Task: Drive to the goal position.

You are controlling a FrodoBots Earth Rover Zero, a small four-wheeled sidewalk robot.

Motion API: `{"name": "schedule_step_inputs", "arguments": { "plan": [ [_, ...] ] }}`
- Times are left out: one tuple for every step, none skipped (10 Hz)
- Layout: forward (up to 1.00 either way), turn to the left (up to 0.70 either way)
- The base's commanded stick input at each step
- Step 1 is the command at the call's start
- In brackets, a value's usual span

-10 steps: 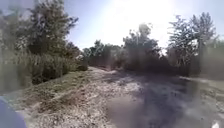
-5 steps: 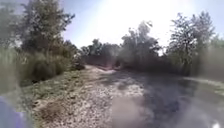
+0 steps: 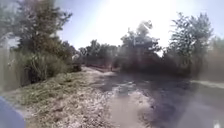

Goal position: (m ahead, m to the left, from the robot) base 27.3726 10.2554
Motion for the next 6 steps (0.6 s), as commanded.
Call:
{"name": "schedule_step_inputs", "arguments": {
  "plan": [
    [0.7,0.0],
    [0.7,0.0],
    [0.7,0.0],
    [0.7,0.0],
    [0.7,0.0],
    [0.7,0.0]
  ]
}}
